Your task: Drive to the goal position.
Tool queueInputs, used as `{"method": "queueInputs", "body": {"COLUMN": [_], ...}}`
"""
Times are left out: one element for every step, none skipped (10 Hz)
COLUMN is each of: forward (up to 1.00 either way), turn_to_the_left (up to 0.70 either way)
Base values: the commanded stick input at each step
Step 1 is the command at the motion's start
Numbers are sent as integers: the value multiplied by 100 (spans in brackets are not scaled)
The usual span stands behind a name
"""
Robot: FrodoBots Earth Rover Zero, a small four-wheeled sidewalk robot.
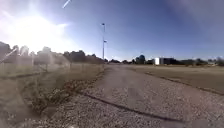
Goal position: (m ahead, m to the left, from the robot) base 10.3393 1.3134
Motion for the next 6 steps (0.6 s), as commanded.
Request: {"method": "queueInputs", "body": {"forward": [50, 50, 50, 50, 50, 50], "turn_to_the_left": [0, 0, 0, 0, 0, 0]}}
